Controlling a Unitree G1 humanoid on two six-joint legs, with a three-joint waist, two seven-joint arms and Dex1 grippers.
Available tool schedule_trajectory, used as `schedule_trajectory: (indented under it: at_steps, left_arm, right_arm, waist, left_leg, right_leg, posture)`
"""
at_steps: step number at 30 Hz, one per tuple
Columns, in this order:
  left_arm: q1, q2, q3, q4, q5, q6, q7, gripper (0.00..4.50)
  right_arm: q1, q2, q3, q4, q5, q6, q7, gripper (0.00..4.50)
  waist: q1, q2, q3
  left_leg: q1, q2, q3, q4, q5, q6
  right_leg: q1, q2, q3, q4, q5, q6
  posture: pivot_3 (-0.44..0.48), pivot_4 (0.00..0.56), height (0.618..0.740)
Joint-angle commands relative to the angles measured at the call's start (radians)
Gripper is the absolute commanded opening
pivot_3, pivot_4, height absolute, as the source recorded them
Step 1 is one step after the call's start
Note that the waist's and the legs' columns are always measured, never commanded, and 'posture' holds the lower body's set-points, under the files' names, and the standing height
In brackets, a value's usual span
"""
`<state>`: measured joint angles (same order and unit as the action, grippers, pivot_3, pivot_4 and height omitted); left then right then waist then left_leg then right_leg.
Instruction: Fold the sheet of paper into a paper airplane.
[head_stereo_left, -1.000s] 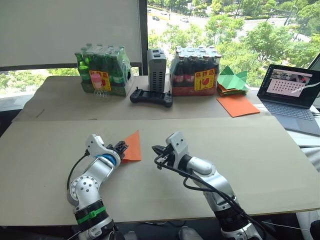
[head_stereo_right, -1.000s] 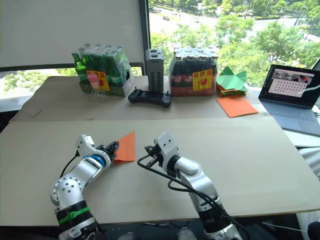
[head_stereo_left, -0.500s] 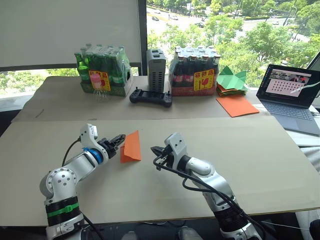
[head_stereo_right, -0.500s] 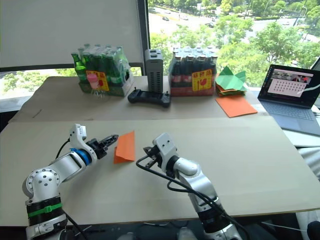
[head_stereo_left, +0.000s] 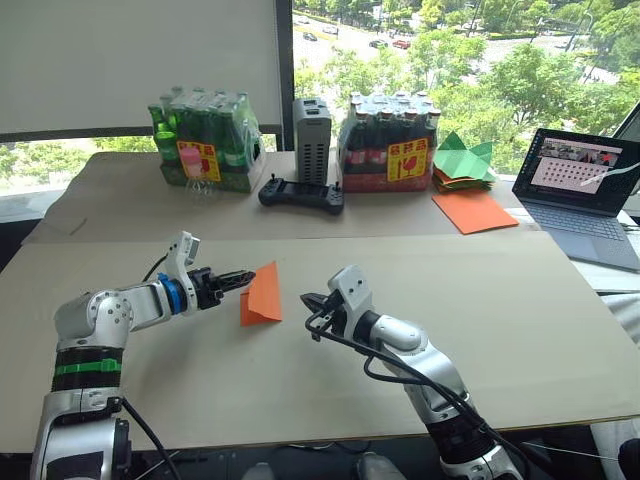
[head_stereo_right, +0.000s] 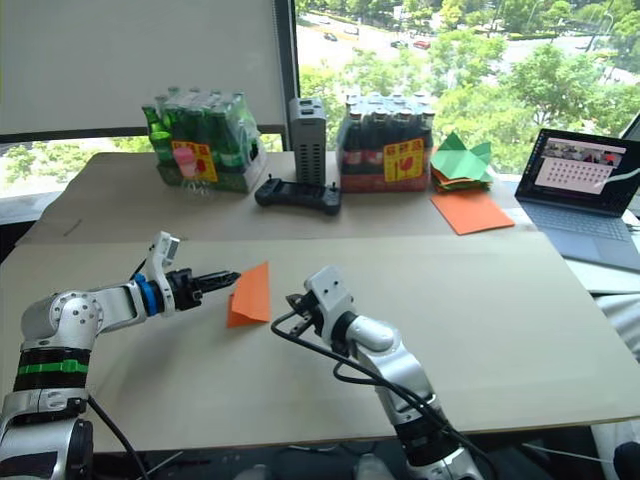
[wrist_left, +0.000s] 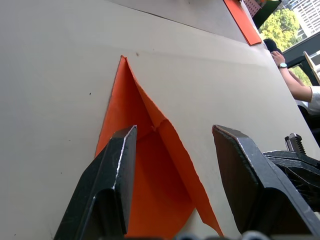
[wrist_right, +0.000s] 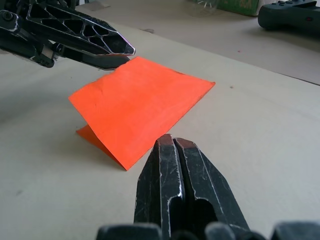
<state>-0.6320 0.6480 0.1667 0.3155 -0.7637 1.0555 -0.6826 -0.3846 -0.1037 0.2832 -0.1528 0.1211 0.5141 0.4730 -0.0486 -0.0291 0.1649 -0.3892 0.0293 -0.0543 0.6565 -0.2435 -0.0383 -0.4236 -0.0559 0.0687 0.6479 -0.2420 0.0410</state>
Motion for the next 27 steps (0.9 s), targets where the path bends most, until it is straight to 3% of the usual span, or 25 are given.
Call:
schedule_trajectory:
  at_steps: [1, 11, 27]
  left_arm:
    - [-0.052, 0.022, -0.05, 0.076, 0.082, -0.083, -0.098, 2.55]
    - [-0.164, -0.015, -0.089, 0.259, 0.201, -0.172, -0.207, 2.55]
    - [-0.207, -0.06, -0.087, 0.317, 0.269, -0.177, -0.264, 2.55]
  right_arm:
    - [-0.005, 0.0, -0.01, -0.035, 0.008, -0.016, -0.004, 0.0]
    - [0.002, -0.006, -0.01, -0.049, 0.006, -0.006, -0.012, 0.0]
    - [0.007, -0.007, -0.005, -0.058, 0.008, -0.003, -0.015, 0.0]
  waist:
    - [0.0, 0.0, 0.0]
    - [0.002, 0.0, 0.0]
    - [0.0, 0.0, 0.0]
  left_leg:
    - [0.0, 0.0, 0.0, 0.0, 0.0, 0.0]
    - [-0.001, 0.0, 0.0, 0.001, 0.0, 0.0]
    - [-0.001, 0.0, 0.0, 0.001, 0.0, 0.0]
  right_leg:
    - [0.0, 0.0, 0.0, 0.0, 0.0, 0.0]
    - [0.0, 0.0, 0.0, 0.0, 0.0, 0.0]
    - [0.0, 0.0, 0.0, 0.001, 0.0, 0.0]
  posture:
    - [0.0, 0.15, 0.74]
    - [0.0, 0.15, 0.74]
    - [0.0, 0.15, 0.74]
